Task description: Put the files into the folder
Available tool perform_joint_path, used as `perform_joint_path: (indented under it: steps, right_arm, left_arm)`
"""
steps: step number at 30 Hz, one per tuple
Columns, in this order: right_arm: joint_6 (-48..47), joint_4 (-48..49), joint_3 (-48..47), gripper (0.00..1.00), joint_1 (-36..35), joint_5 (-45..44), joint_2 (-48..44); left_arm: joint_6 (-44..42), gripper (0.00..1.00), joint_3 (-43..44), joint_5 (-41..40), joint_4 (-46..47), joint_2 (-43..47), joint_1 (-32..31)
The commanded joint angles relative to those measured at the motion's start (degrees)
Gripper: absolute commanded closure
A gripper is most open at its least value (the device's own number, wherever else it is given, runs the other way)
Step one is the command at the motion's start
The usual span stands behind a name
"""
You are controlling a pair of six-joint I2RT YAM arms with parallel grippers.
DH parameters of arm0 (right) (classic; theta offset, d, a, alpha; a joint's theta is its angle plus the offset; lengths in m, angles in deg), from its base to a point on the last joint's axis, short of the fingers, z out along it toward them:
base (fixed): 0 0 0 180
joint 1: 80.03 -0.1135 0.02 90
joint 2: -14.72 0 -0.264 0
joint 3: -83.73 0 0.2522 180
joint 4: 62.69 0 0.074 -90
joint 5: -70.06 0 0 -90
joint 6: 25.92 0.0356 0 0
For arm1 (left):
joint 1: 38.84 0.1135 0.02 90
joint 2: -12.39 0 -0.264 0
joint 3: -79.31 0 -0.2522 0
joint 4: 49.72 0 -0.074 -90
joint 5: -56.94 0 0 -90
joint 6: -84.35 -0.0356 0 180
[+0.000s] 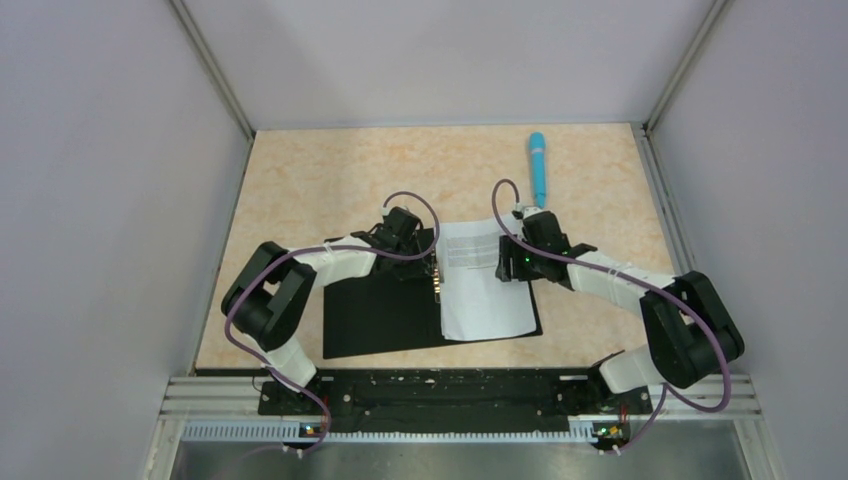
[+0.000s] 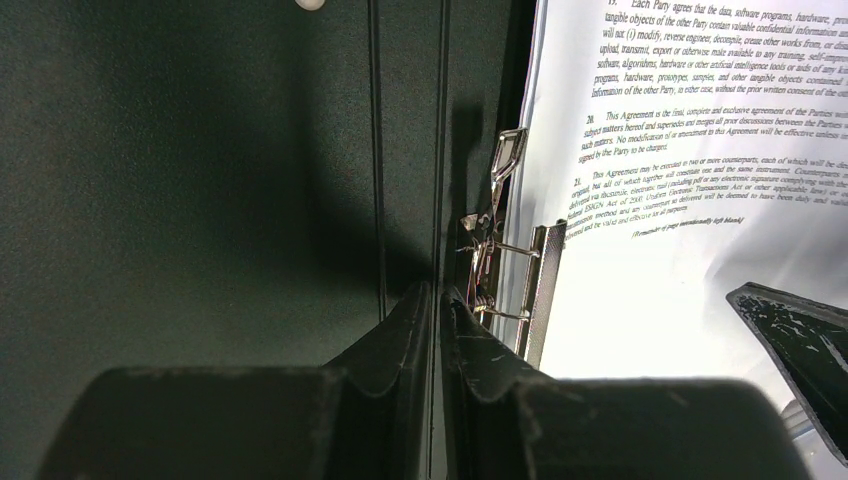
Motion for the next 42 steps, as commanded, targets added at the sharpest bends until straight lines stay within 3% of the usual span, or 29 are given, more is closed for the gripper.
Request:
perform_joint_path:
  steps: [1, 13, 28, 42]
  right_arm:
    - [-0.65, -2.3, -2.52, 0.4, 0.74, -2.78, 0.46]
    - [0.29, -4.4, -6.78, 0.32, 6.25, -1.3, -1.99]
    - [2.18, 1.61, -17.3, 0.32, 9.01, -6.14, 12.59]
    - [1.69, 7.34, -20.54, 0.32, 9.6, -2.49, 21.64]
  left_arm:
    - [-0.44, 0.86, 1.76, -0.71, -0.66, -0.71, -0.17]
    - [-1.53, 0.86, 3.9, -1.15, -2.23, -1.52, -0.01]
    - [-2.44, 0.86, 5.99, -0.7, -2.69, -3.09, 0.8]
    - [-2.32, 0.87, 6.26, -0.18, -1.97, -4.69, 0.8]
